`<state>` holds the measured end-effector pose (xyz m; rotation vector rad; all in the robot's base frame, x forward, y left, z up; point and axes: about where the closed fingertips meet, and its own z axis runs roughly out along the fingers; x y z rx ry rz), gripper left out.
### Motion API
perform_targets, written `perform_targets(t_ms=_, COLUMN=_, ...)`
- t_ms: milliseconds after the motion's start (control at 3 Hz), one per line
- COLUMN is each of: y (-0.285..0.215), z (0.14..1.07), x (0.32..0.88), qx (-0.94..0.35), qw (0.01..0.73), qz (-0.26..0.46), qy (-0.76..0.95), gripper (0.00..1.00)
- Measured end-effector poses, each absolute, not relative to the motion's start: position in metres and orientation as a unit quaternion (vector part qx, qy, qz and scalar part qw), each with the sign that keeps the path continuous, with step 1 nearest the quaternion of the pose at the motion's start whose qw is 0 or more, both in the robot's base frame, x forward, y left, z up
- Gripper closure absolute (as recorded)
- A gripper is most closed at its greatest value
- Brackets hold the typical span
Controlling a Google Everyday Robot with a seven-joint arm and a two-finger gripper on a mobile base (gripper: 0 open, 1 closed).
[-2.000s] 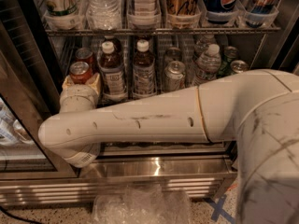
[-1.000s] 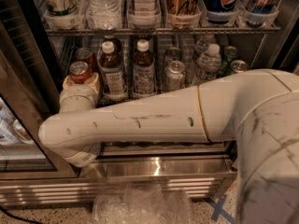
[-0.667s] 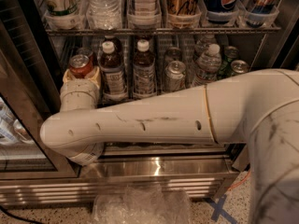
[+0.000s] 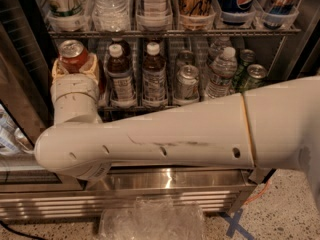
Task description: Pick coke can from middle shelf of fridge
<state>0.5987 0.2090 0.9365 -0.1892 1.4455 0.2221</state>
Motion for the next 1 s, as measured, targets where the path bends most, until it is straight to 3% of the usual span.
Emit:
perform_targets(t_ms=333, y=0.217, z=0.943, x=0.567, qx=-0.102, qw=0.721, qz=0.151, qy=0.669, gripper=1.00)
perform_targets(t_ms=1000, y=0.183, z=0.980, x=0.482, qx=-0.147, qw=0.707, qz=0.162, qy=0.672, gripper=1.00)
